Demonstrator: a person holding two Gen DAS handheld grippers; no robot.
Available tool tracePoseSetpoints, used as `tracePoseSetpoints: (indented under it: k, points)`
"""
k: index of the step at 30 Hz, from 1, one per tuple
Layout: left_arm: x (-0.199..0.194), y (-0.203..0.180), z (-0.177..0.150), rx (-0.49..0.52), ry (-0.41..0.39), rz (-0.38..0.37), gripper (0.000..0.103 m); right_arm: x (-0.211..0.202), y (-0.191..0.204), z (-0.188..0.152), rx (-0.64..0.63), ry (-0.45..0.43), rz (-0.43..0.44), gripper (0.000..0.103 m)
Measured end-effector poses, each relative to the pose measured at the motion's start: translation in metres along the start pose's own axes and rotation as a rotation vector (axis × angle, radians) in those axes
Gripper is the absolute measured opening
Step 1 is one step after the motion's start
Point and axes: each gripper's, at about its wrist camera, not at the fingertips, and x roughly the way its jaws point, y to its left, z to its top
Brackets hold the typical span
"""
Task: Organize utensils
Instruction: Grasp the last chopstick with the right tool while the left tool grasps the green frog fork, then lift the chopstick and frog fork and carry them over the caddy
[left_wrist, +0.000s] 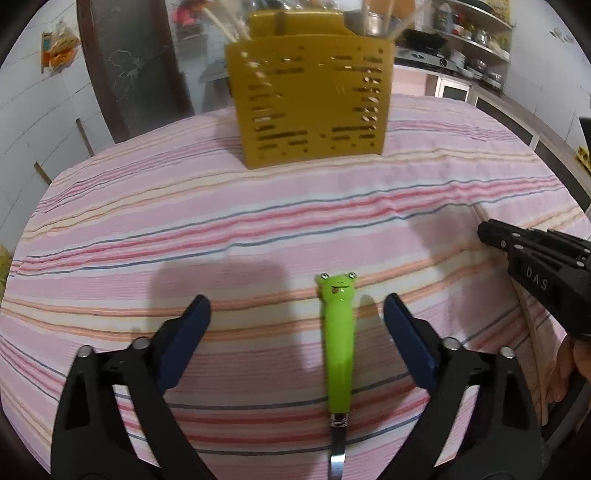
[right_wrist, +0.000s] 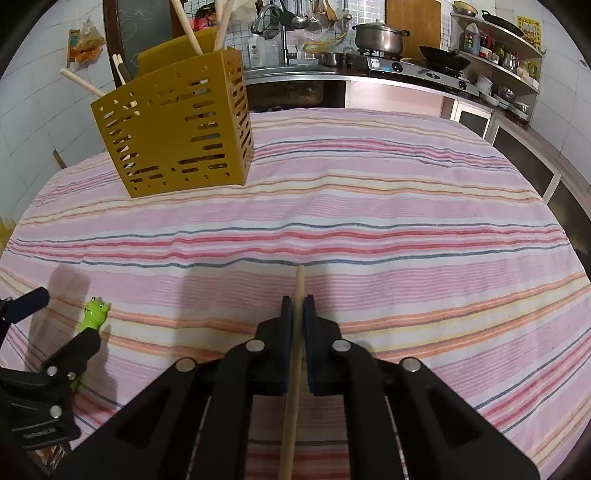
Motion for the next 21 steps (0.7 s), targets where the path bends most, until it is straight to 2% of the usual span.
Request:
tracePoseSetpoints:
  k: [3, 5, 15, 21]
  points:
    - [0.009, 0.001, 0.001, -0.009, 0.039, -0.020, 0.067, 0.004, -0.004, 0.002, -0.006, 0.006, -0.005, 0.007]
    - [0.011, 0.003, 0.003, -0.021, 0.040, -0.029, 0.063, 0.004, -0.003, 0.003, -0.010, 0.009, -0.009, 0.007]
    - [0.022, 0.000, 0.018, -0.010, 0.058, -0.044, 0.021, 0.003, 0.004, 0.001, -0.033, 0.036, -0.039, 0.007]
    - [0.021, 0.004, 0.018, -0.029, 0.047, -0.053, 0.021, -0.002, 0.005, 0.001, -0.019, 0.012, -0.038, 0.007]
